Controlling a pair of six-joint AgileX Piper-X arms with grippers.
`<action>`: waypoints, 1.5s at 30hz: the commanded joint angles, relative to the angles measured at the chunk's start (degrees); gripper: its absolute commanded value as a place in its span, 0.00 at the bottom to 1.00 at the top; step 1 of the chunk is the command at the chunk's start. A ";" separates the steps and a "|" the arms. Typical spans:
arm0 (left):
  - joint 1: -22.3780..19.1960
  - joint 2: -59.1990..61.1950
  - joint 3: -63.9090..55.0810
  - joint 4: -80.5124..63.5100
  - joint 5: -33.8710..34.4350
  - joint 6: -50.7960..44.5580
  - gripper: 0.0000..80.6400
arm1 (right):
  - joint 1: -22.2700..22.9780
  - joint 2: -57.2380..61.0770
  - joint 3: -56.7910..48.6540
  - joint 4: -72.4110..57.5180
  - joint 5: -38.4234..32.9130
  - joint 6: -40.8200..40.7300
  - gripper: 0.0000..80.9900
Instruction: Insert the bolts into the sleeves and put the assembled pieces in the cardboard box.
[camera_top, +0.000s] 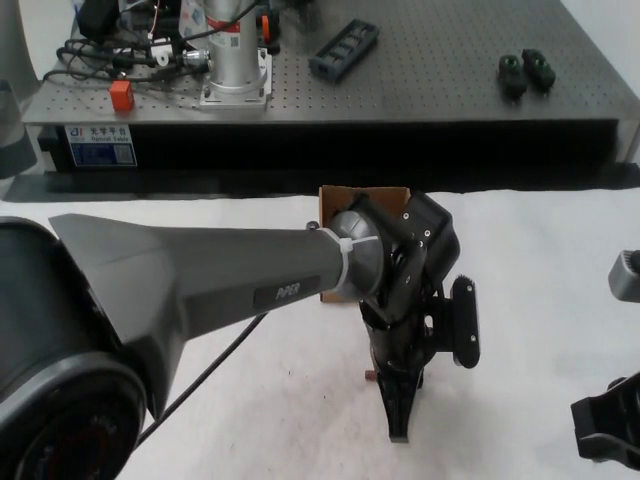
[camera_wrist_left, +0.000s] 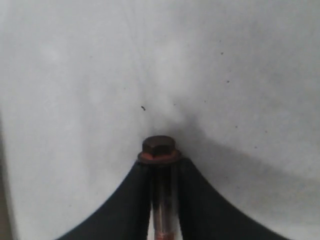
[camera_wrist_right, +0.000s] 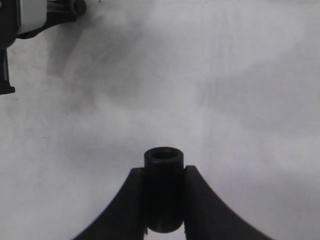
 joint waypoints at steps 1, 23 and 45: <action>0.12 1.14 -0.40 -0.84 -1.58 0.36 0.17 | 0.02 -0.37 -0.15 0.43 -1.18 -0.72 0.04; 7.32 -18.11 5.38 -9.33 12.47 -43.06 0.01 | 0.02 -1.55 0.83 -7.09 -14.99 -3.87 0.04; 11.83 -45.74 36.76 -47.17 33.77 -81.17 0.01 | 20.97 5.03 14.28 -76.12 -28.55 27.77 0.04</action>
